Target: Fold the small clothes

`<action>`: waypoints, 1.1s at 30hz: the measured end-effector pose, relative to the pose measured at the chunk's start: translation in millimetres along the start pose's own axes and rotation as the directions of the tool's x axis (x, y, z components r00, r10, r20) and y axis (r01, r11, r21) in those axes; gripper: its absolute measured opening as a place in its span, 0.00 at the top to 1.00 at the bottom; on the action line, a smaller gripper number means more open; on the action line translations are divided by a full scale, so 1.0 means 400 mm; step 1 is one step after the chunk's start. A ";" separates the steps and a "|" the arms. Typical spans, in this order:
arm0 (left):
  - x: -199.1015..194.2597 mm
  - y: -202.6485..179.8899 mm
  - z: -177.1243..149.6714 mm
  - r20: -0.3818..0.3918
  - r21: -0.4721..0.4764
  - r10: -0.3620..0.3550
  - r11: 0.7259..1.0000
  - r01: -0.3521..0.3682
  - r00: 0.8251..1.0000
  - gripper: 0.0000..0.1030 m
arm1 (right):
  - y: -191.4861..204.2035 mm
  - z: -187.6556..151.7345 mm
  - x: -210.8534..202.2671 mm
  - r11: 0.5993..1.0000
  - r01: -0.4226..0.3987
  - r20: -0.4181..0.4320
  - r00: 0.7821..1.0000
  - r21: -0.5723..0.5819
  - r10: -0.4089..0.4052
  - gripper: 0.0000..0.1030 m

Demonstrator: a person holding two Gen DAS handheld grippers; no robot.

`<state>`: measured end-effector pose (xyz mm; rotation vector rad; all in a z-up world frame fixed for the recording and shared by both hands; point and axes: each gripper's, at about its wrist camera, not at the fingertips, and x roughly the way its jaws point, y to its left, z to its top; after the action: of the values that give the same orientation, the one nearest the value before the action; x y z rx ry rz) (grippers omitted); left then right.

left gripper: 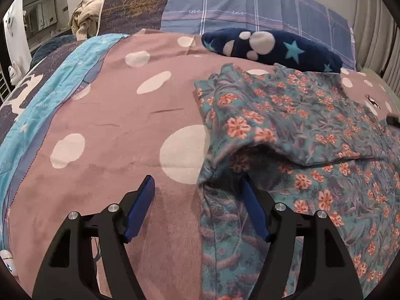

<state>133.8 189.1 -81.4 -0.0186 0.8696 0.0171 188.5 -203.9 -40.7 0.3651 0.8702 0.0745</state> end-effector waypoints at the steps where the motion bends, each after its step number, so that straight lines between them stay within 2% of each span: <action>1: 0.001 0.008 0.002 0.000 -0.015 0.002 1.000 -0.002 1.000 0.32 | -0.018 -0.018 0.008 1.000 -0.002 -0.012 1.000 0.017 0.002 0.67; 5: -0.004 0.031 0.014 0.022 -0.052 0.027 0.998 -0.026 0.999 0.33 | -0.038 -0.070 0.017 0.999 -0.031 -0.060 0.998 0.021 0.032 0.61; 7: -0.001 0.031 0.022 0.029 -0.050 0.037 0.998 -0.036 0.999 0.33 | -0.039 -0.081 0.027 0.998 -0.055 -0.088 0.995 0.023 0.057 0.53; 10: 0.006 0.012 0.029 0.031 -0.024 0.053 0.998 -0.052 0.998 0.34 | -0.008 -0.097 0.063 0.998 -0.070 -0.131 0.989 -0.007 0.069 0.52; 11: 0.009 0.004 0.029 0.033 -0.008 0.067 0.998 -0.067 0.997 0.37 | 0.008 -0.097 0.072 0.998 -0.049 -0.132 0.990 -0.039 0.043 0.56; 12: 0.014 -0.007 0.029 0.031 0.014 0.091 0.996 -0.091 0.995 0.45 | 0.026 -0.097 0.073 0.997 -0.017 -0.127 0.992 -0.073 0.007 0.86; 13: 0.017 -0.011 0.028 0.027 0.026 0.105 0.994 -0.106 0.994 0.49 | 0.040 -0.093 0.063 0.996 0.014 -0.114 0.993 -0.088 -0.024 0.93; 15: 0.010 -0.016 0.022 0.033 0.039 0.162 0.986 -0.163 0.986 0.56 | 0.045 -0.084 0.020 0.997 0.036 -0.064 0.997 -0.072 -0.041 0.93; 18: -0.003 -0.024 0.004 0.049 0.074 0.178 0.981 -0.182 0.983 0.56 | 0.035 -0.078 -0.034 0.982 0.163 -0.021 0.986 -0.096 -0.166 0.93; 19: -0.005 -0.030 -0.003 0.052 0.089 0.191 0.977 -0.195 0.980 0.56 | 0.029 -0.087 -0.021 0.958 0.250 -0.049 0.965 -0.143 -0.259 0.92; 21: -0.010 -0.035 -0.014 0.061 0.111 0.178 0.977 -0.184 0.982 0.56 | 0.012 -0.101 0.006 0.941 0.294 -0.102 0.944 -0.169 -0.314 0.86; 24: -0.023 -0.029 -0.020 0.073 0.107 0.121 0.986 -0.128 0.990 0.56 | 0.003 -0.086 -0.010 0.963 0.259 -0.081 0.961 -0.075 -0.265 0.82; 25: -0.023 -0.030 -0.022 0.073 0.112 0.098 0.988 -0.106 0.993 0.56 | 0.036 -0.064 -0.020 0.970 0.229 -0.044 0.971 -0.085 -0.233 0.80; 27: -0.014 -0.034 -0.023 0.063 0.121 0.096 0.987 -0.103 0.993 0.56 | 0.109 -0.033 -0.018 0.974 0.169 -0.022 0.984 -0.148 -0.174 0.78; 28: -0.008 -0.038 -0.024 0.059 0.124 0.097 0.987 -0.104 0.994 0.56 | 0.176 -0.014 -0.007 0.972 0.103 -0.027 0.993 -0.211 -0.112 0.74; 30: -0.003 -0.041 -0.026 0.057 0.127 0.101 0.986 -0.107 0.993 0.56 | 0.310 0.014 0.032 0.944 -0.040 -0.080 0.997 -0.327 0.015 0.68; 33: -0.001 -0.045 -0.030 0.063 0.133 0.108 0.984 -0.116 0.992 0.57 | 0.499 0.042 0.108 0.879 -0.131 -0.143 0.987 -0.459 0.073 0.66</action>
<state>124.6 170.6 -88.7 0.1585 0.8138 0.0629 245.7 -12.9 5.9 -0.0498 0.9215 0.4031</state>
